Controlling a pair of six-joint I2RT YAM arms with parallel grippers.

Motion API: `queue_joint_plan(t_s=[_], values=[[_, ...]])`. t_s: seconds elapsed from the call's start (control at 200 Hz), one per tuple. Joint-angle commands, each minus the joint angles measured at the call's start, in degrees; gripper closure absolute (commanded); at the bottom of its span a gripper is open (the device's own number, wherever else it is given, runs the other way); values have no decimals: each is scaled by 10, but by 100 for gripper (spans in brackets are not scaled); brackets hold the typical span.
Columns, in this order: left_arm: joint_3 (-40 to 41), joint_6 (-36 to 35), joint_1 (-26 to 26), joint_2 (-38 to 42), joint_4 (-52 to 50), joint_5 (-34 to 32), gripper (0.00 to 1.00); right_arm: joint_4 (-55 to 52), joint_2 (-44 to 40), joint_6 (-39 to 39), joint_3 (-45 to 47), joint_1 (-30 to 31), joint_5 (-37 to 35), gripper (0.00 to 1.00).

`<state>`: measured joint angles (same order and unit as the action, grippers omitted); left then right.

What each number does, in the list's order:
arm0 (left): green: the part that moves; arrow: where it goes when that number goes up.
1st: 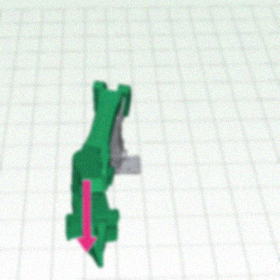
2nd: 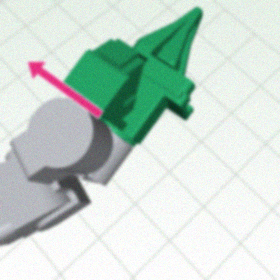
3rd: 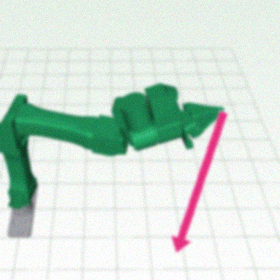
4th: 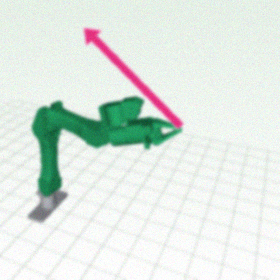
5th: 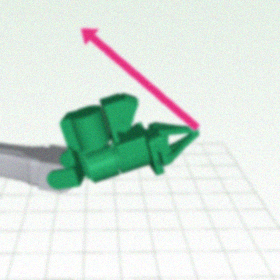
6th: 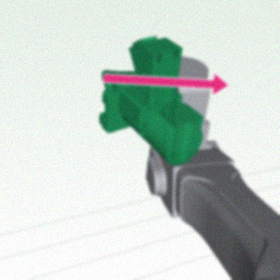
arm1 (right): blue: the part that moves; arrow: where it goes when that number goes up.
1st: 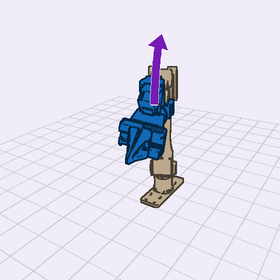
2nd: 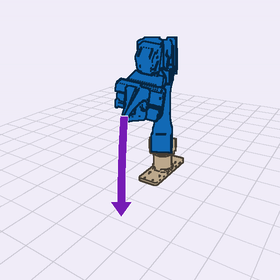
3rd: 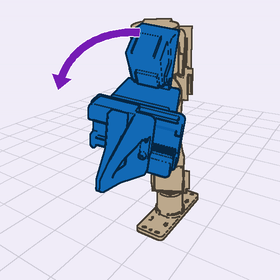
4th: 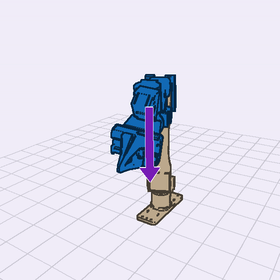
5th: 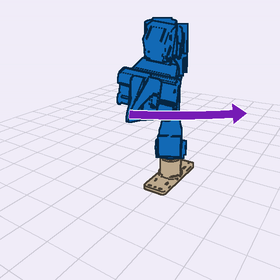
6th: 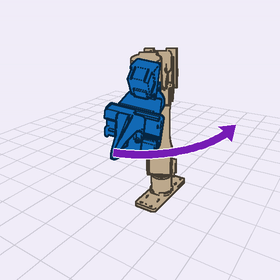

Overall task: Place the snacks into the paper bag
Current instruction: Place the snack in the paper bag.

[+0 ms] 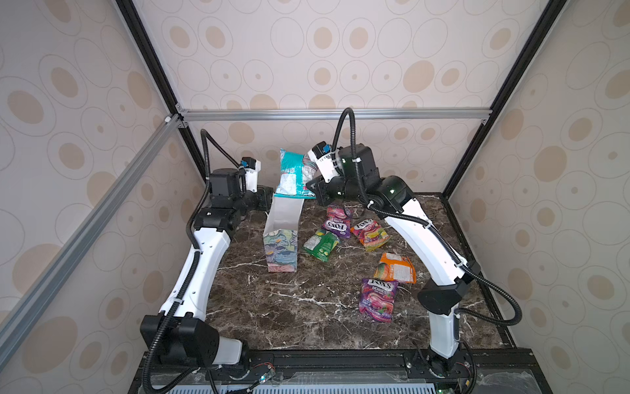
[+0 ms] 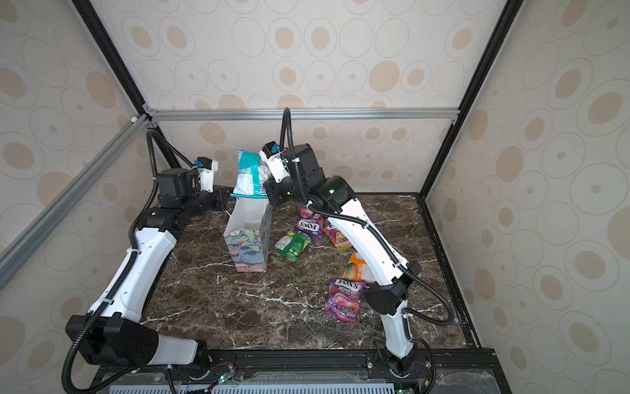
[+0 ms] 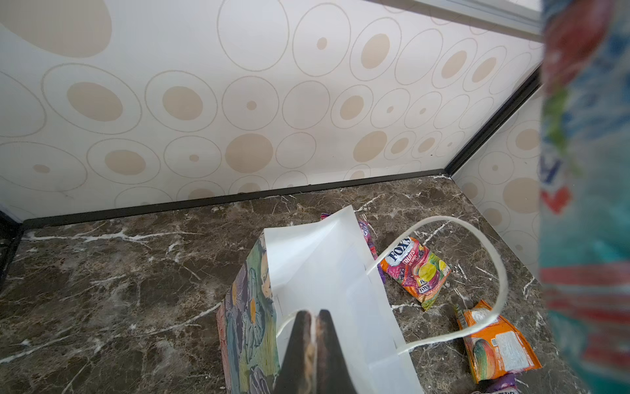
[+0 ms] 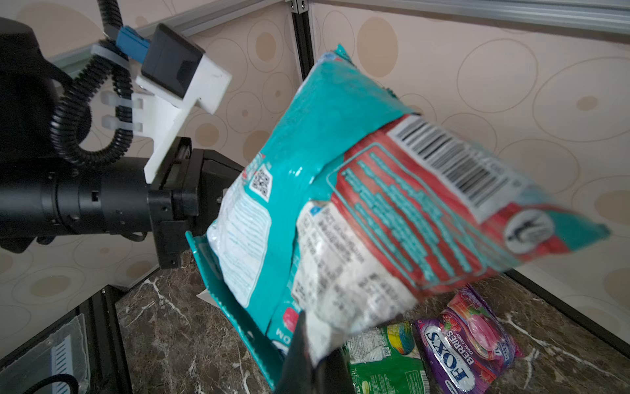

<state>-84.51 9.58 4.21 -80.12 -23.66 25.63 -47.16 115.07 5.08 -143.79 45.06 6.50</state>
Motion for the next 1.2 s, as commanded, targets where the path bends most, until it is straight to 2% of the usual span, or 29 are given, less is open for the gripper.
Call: queue_joint_plan(t_s=[0.0,0.175,0.3,0.49,0.9,1.065,1.196], values=[[-3,-2,3,17,6,2,100,-12,12,5,-36,11,-32,100],[-3,1,3,26,6,-3,100,-68,66,6,-83,20,-78,100],[-5,-4,6,33,1,-11,100,-96,73,-6,-79,27,-133,100],[0,3,18,28,12,9,100,-146,78,-20,-67,30,-117,100],[11,11,81,20,26,-1,100,-235,105,-29,-68,41,-138,100],[7,16,90,23,19,-42,100,-270,104,-13,-73,42,-130,95],[11,14,90,36,14,-113,100,-288,93,-8,-71,41,-130,92]])
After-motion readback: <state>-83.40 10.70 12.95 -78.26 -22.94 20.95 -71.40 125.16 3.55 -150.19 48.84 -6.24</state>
